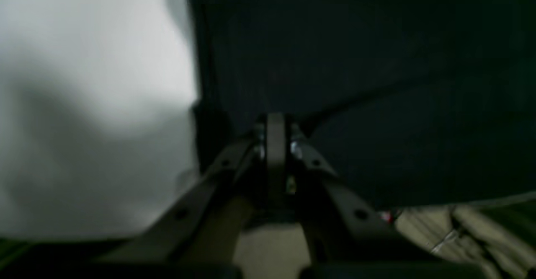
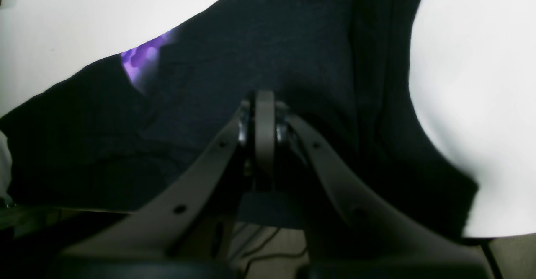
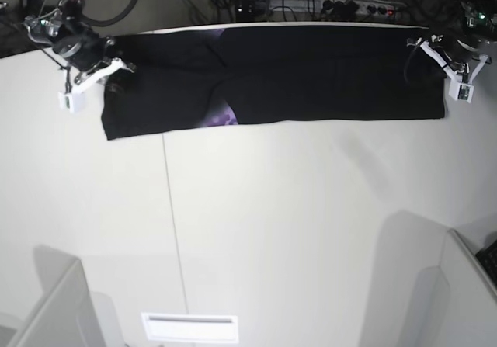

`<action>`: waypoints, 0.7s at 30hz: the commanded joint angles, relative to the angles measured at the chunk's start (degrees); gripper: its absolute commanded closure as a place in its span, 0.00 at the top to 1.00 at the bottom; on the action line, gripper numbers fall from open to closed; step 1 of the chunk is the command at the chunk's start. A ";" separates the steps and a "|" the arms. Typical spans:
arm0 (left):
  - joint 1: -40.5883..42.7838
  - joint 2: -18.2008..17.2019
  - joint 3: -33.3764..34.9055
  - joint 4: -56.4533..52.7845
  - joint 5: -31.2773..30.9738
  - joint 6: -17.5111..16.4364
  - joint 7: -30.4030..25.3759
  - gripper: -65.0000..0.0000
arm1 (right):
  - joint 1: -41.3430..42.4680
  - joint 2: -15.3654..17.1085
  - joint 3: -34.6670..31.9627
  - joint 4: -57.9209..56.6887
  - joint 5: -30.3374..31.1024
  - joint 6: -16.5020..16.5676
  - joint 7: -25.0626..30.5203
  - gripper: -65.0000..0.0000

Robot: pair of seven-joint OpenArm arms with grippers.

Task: Fold the T-shirt properly
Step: 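Release the hem corners and raise both grippers off the shirt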

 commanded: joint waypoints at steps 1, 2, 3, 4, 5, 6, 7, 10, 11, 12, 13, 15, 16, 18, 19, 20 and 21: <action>0.21 -0.63 0.08 -0.31 1.85 0.04 -0.56 0.00 | 0.73 0.70 -0.20 0.09 0.30 0.30 0.96 0.00; -0.49 -0.37 1.05 -1.54 3.52 0.04 -1.26 0.00 | 1.17 0.97 -0.55 -0.52 -1.46 0.30 0.96 0.00; -0.93 0.07 1.84 -2.86 5.11 0.04 -2.14 0.00 | 1.78 0.62 -0.55 -1.14 -3.39 0.30 0.96 0.00; -1.28 0.42 2.54 -4.36 6.95 0.04 -3.02 0.00 | 2.40 0.53 -0.55 -1.84 -5.59 0.30 0.96 0.00; -1.37 0.60 3.25 -6.03 8.98 0.04 -4.25 0.00 | 3.10 0.44 -0.64 -2.81 -7.61 0.30 0.96 0.00; -1.98 0.60 4.48 -7.87 10.47 0.04 -5.66 0.00 | 3.80 0.00 -1.08 -4.39 -9.28 0.30 1.05 0.00; -2.42 0.60 5.62 -9.81 11.79 0.04 -6.97 0.00 | 4.68 -0.26 -1.17 -5.98 -10.69 0.39 1.05 0.00; -4.18 0.60 7.47 -15.17 13.72 0.04 -8.91 0.00 | 7.32 -0.35 -1.34 -11.51 -13.77 0.48 2.90 0.00; -5.15 0.60 7.90 -16.40 13.72 0.04 -8.73 0.00 | 8.29 -0.26 -1.34 -13.62 -14.56 0.48 4.04 0.00; -6.03 0.60 8.26 -17.28 13.72 0.04 -8.64 0.00 | 9.43 -0.26 -1.43 -15.29 -15.26 0.48 4.92 0.00; -6.64 0.69 8.26 -17.98 13.72 0.04 -8.64 0.00 | 10.31 -0.18 -1.43 -16.61 -15.97 0.48 5.54 0.00; -8.75 0.69 8.26 -19.39 13.99 0.04 -8.64 0.00 | 12.86 0.35 -1.43 -19.16 -18.34 0.48 6.15 0.00; -9.72 0.86 8.26 -19.65 13.99 0.04 -8.56 0.00 | 14.18 0.53 -1.43 -20.13 -19.31 0.48 6.15 0.00; -11.22 1.04 8.26 -19.65 14.07 0.04 -8.56 0.00 | 16.46 0.79 -1.08 -22.15 -20.63 0.48 6.24 0.00; -11.83 1.04 8.26 -19.74 14.07 0.04 -8.47 0.00 | 17.43 1.23 -1.17 -22.77 -21.06 0.48 6.24 0.00; -12.62 1.04 8.26 -19.74 14.07 0.04 -8.47 0.00 | 18.49 1.41 -1.34 -23.12 -21.24 0.48 6.24 0.00; -13.33 1.04 8.26 -19.74 14.07 0.04 -8.47 0.00 | 19.54 1.49 -1.34 -23.65 -21.33 0.48 6.24 0.00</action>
